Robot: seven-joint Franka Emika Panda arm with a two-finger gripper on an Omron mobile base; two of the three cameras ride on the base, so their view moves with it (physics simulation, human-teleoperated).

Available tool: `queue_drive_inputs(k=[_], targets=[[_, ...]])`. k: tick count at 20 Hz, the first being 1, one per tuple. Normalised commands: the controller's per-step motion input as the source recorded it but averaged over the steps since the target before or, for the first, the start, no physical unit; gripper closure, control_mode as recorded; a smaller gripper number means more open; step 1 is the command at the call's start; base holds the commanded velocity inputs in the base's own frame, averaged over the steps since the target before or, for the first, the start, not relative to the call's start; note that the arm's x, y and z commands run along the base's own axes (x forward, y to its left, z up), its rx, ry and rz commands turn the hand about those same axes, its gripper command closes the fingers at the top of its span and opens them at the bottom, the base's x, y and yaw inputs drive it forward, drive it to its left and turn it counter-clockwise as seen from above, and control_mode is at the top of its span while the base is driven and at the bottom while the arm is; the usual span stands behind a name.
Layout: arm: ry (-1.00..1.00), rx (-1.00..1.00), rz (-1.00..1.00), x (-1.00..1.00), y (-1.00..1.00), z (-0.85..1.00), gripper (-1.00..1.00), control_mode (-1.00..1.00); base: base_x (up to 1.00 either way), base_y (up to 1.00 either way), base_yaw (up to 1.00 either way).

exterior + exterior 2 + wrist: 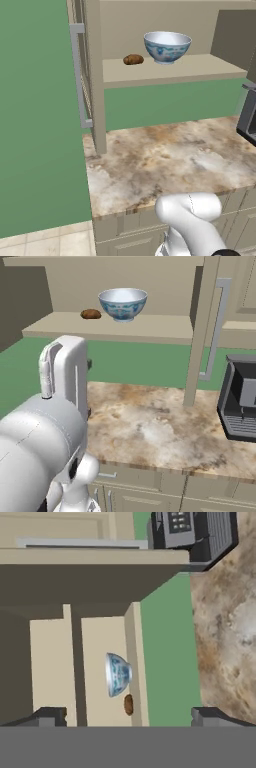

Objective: Pick the mug and place it in the sink. Pick the bowl and place it in the open cabinet and then close the cabinet.

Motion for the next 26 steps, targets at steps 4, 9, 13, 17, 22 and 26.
queue_drive_inputs(k=[4,9,13,17,22,26], targets=[[-0.01,0.06,0.04,0.00,-0.50,0.00,-1.00,-1.00,0.00,0.00,0.00],[0.00,0.02,0.08,0.04,-0.43,0.00,-1.00,-1.00,0.00,0.00,0.00],[0.00,0.00,0.11,0.21,-0.37,-0.06,-1.00,-1.00,0.00,0.00,0.00],[0.00,0.00,0.12,0.14,-0.41,-0.08,-1.00,-1.00,0.00,0.00,0.00],[-0.03,0.00,0.13,0.20,-0.36,-0.12,-1.00,-1.00,0.00,0.00,0.00],[-0.07,0.00,0.12,0.37,-0.29,-0.15,-1.00,-1.00,0.00,0.00,0.00]])
